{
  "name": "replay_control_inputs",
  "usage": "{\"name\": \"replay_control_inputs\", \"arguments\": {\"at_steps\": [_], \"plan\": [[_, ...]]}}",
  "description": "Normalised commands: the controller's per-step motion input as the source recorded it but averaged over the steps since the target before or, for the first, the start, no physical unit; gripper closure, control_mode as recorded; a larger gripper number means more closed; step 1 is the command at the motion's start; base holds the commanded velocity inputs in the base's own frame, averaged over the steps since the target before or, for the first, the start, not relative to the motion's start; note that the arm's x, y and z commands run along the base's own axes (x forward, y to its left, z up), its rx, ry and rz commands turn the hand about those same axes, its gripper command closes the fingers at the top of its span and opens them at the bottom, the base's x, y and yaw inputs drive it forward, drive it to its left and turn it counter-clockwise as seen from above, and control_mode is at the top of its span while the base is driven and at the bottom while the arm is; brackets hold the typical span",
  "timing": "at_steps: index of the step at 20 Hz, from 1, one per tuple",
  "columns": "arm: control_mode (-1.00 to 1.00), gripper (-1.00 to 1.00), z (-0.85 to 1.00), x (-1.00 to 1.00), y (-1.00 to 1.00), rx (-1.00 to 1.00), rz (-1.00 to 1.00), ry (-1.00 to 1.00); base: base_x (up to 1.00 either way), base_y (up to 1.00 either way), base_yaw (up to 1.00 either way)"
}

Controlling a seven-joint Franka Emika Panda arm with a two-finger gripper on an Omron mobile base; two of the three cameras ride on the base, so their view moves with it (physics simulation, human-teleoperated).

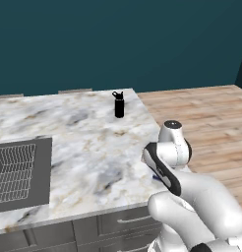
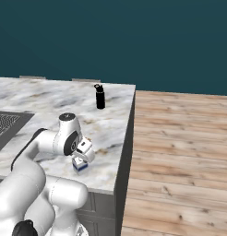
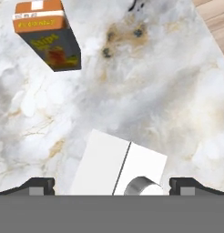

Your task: Move the drinks to the dining counter.

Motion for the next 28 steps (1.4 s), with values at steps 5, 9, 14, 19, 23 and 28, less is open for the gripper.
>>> {"name": "replay_control_inputs", "arguments": {"at_steps": [5,9,14,19,23,28], "plan": [[-1.0,-1.0,-0.28,0.02,0.0,0.0,-0.01,0.0,0.0,0.0,0.0],[-1.0,-1.0,-0.25,0.0,0.0,0.0,0.0,0.0,0.0,0.0,0.0],[-1.0,-1.0,-0.26,0.0,0.0,0.0,0.0,0.0,0.0,0.0,0.0],[-1.0,-1.0,-0.24,0.0,0.0,0.0,0.0,0.0,0.0,0.0,0.0],[-1.0,1.0,-0.22,0.0,0.0,0.0,0.0,0.0,0.0,0.0,0.0],[-1.0,1.0,0.0,0.0,0.0,0.0,0.0,0.0,0.0,0.0,0.0]]}}
